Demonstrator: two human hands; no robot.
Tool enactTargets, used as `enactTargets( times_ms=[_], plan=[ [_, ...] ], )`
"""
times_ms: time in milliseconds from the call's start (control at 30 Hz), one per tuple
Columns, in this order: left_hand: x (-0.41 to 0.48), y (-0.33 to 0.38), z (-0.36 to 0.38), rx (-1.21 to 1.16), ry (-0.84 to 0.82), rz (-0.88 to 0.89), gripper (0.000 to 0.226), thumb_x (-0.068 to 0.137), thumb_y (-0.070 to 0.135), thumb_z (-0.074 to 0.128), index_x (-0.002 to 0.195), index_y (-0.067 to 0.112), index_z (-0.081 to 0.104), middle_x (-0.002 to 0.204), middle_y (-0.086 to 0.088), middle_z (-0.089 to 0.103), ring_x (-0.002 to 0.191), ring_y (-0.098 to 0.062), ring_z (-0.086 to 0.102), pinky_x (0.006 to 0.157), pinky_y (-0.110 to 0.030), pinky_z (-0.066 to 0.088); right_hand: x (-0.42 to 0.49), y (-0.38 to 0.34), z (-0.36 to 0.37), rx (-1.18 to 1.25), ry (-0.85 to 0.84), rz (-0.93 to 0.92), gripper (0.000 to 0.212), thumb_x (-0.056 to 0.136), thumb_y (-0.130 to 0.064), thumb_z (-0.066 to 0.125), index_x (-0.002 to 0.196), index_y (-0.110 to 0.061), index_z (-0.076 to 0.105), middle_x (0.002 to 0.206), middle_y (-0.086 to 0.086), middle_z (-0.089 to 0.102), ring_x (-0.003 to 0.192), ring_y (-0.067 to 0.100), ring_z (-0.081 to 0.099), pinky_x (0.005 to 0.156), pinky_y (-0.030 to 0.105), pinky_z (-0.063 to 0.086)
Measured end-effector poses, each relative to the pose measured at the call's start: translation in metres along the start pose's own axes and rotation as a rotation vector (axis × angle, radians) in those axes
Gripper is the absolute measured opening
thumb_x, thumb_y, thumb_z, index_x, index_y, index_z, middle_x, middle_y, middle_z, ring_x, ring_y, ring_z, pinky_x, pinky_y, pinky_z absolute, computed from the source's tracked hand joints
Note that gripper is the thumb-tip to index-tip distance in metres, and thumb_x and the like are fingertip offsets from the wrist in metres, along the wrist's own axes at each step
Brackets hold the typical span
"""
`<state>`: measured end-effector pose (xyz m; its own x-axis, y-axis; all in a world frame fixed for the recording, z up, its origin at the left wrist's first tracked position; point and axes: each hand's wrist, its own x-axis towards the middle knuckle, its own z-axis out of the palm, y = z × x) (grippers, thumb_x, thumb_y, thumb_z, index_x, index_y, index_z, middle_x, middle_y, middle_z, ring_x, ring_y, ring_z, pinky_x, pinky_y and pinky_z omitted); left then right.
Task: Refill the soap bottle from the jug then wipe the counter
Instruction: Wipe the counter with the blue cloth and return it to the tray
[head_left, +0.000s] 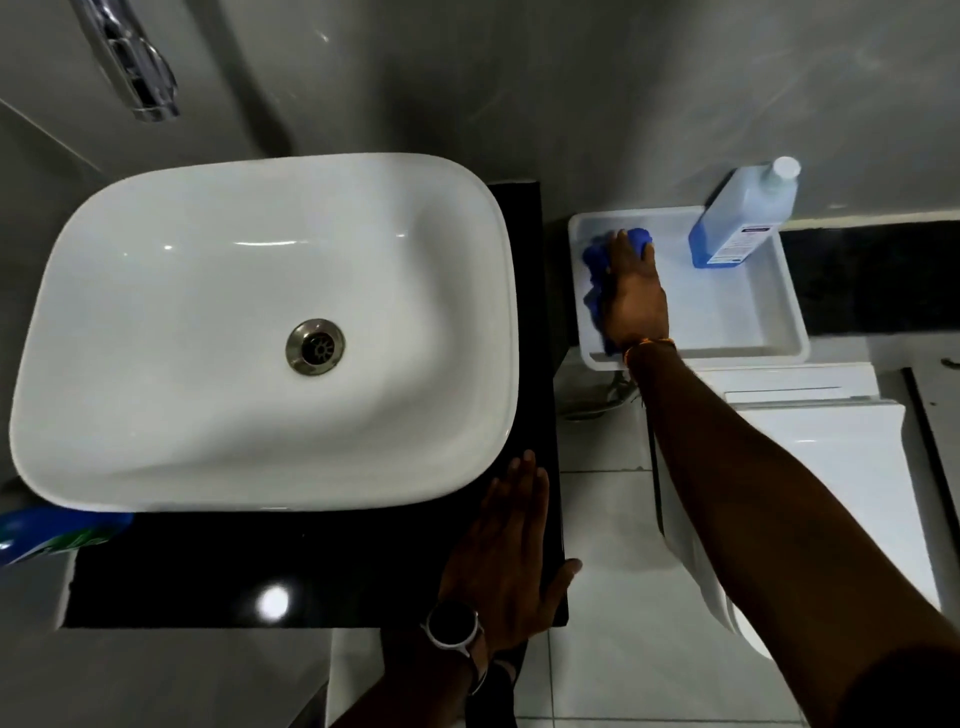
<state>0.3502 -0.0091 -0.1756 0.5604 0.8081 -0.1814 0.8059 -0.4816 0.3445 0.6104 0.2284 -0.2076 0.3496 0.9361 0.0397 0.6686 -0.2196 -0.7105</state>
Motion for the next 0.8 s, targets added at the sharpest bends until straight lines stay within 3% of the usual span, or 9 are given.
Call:
enactTargets(
  times_ms=[67,100,133,200,267,367,467,600,800],
  plan=[
    [0.001,0.0,0.002,0.001,-0.002,0.002,0.09,0.096,0.065,0.034,0.158,0.007,0.005,0.169,-0.014,-0.001,0.158,-0.029,0.001,0.128,-0.038,-0.002,0.005,-0.001,0.005,-0.029,-0.029,0.017,0.055,0.09,-0.066,0.059,0.134,-0.034,0.057,0.088,0.009,0.069,0.075,0.025,0.061,0.067,0.038,0.053],
    [0.001,0.0,0.002,0.006,-0.004,0.002,0.09,0.096,0.065,0.034,0.158,0.007,0.006,0.169,-0.014,-0.001,0.158,-0.029,0.001,0.128,-0.038,-0.002,0.008,0.001,0.007,-0.112,-0.061,0.0,0.055,0.094,-0.059,0.058,0.142,-0.033,0.051,0.097,0.012,0.071,0.084,0.027,0.065,0.076,0.041,0.056],
    [0.001,0.0,0.002,0.012,-0.009,0.0,0.09,0.096,0.065,0.034,0.158,0.007,0.006,0.169,-0.014,-0.001,0.158,-0.029,0.001,0.128,-0.038,-0.003,0.008,-0.001,0.008,-0.214,-0.131,-0.012,0.055,0.1,-0.044,0.056,0.152,-0.028,0.043,0.12,0.016,0.069,0.106,0.032,0.066,0.093,0.046,0.055],
    [0.0,0.001,0.001,0.016,-0.017,-0.004,0.09,0.096,0.065,0.034,0.158,0.007,0.006,0.169,-0.014,-0.001,0.158,-0.029,0.001,0.128,-0.037,-0.004,0.008,0.014,0.012,-0.365,-0.316,-0.03,0.057,0.107,-0.021,0.047,0.16,-0.015,0.028,0.163,0.014,0.035,0.15,0.043,0.029,0.121,0.056,0.031],
    [0.0,0.001,0.0,0.014,-0.021,-0.007,0.09,0.096,0.066,0.034,0.158,0.007,0.006,0.169,-0.013,-0.001,0.158,-0.028,0.001,0.127,-0.038,-0.003,0.007,0.023,0.014,-0.476,-0.419,-0.022,0.057,0.11,-0.028,0.035,0.163,-0.015,0.016,0.172,0.008,0.009,0.156,0.043,0.004,0.125,0.059,0.017],
    [0.0,0.001,0.001,0.016,-0.012,-0.008,0.09,0.096,0.066,0.034,0.158,0.008,0.007,0.169,-0.013,0.0,0.158,-0.028,0.001,0.127,-0.038,-0.001,0.006,0.023,0.014,-0.538,-0.492,0.006,0.061,0.111,-0.036,0.026,0.164,-0.02,0.003,0.172,0.005,-0.007,0.157,0.039,-0.008,0.126,0.06,0.007],
    [0.001,0.001,-0.002,0.017,0.001,-0.003,0.089,0.096,0.066,0.033,0.158,0.008,0.006,0.169,-0.013,0.0,0.158,-0.028,0.001,0.127,-0.039,0.002,0.008,0.013,0.005,-0.549,-0.533,0.036,0.063,0.11,-0.037,0.028,0.164,-0.021,0.0,0.172,0.005,-0.01,0.156,0.04,-0.012,0.125,0.064,0.002],
    [0.001,0.002,-0.003,0.003,-0.017,0.0,0.09,0.096,0.066,0.033,0.159,0.009,0.003,0.169,-0.012,-0.003,0.158,-0.027,-0.002,0.127,-0.038,0.001,-0.002,-0.016,-0.021,-0.462,-0.344,0.03,0.063,0.109,-0.032,0.035,0.164,-0.013,0.01,0.172,0.01,0.002,0.156,0.043,-0.005,0.123,0.067,0.01],
    [-0.002,0.005,-0.018,0.02,-0.073,-0.028,0.093,0.095,0.066,0.034,0.158,0.011,-0.006,0.169,-0.009,-0.013,0.157,-0.025,-0.009,0.126,-0.039,-0.002,-0.063,-0.094,-0.099,-0.277,-0.002,-0.046,0.053,0.111,-0.021,0.036,0.159,-0.003,0.025,0.169,0.015,0.02,0.156,0.044,0.006,0.125,0.059,0.015]
  ],
)
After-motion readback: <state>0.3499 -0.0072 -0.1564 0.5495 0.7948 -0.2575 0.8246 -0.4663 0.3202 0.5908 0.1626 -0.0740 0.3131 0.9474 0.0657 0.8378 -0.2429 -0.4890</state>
